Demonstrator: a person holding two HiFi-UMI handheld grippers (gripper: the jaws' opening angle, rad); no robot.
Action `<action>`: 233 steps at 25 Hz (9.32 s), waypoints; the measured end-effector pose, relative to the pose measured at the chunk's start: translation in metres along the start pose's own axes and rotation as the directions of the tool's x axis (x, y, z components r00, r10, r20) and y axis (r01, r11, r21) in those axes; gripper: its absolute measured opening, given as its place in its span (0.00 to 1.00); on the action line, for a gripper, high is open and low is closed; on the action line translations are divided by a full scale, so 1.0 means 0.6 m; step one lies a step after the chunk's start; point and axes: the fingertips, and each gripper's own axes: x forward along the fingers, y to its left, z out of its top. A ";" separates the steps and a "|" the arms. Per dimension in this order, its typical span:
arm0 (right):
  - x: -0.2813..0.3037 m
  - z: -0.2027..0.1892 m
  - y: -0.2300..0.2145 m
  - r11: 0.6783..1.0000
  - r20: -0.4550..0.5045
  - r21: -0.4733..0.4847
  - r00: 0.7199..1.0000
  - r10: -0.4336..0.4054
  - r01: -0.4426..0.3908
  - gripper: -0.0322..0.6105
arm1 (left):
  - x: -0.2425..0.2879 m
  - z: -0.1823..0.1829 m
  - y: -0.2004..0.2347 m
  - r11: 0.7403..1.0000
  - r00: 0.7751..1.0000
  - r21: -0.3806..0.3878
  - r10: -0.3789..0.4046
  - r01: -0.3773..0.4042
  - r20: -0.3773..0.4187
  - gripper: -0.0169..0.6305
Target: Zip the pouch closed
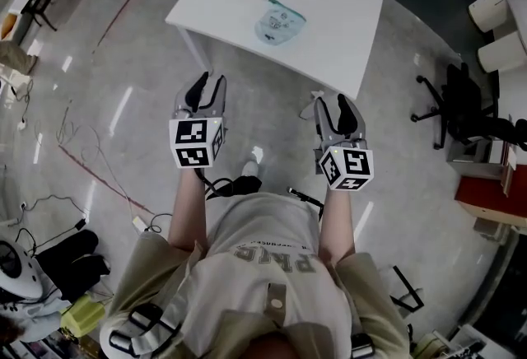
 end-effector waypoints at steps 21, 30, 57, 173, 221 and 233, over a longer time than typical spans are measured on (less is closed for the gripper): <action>0.139 -0.049 -0.041 0.998 -0.123 0.052 0.992 0.032 -0.026 0.35 | 0.121 -0.049 0.055 0.998 0.993 -0.055 0.010 -0.017 -0.117 0.25; 0.239 -0.046 -0.090 0.995 -0.153 0.061 0.984 0.087 -0.079 0.35 | 0.202 -0.040 0.071 0.995 0.987 -0.072 0.062 -0.074 -0.147 0.25; 0.437 -0.018 -0.220 0.973 -0.176 0.055 0.957 0.230 -0.224 0.37 | 0.371 -0.017 0.070 0.975 0.967 -0.102 0.174 -0.195 -0.183 0.25; 0.886 -0.270 -0.144 0.098 -0.864 -0.306 0.320 0.388 -0.947 0.37 | 0.856 -0.203 0.062 0.868 0.701 0.126 -0.294 0.481 -0.650 0.05; 0.867 -0.323 -0.115 -0.352 -0.991 -0.007 -0.041 0.131 -0.936 0.06 | 0.855 -0.208 0.065 0.877 0.686 0.091 -0.301 0.472 -0.662 0.05; 0.863 -0.324 -0.117 -0.262 -0.987 -0.043 0.000 0.162 -0.964 0.05 | 0.855 -0.209 0.065 0.878 0.681 0.087 -0.300 0.471 -0.668 0.05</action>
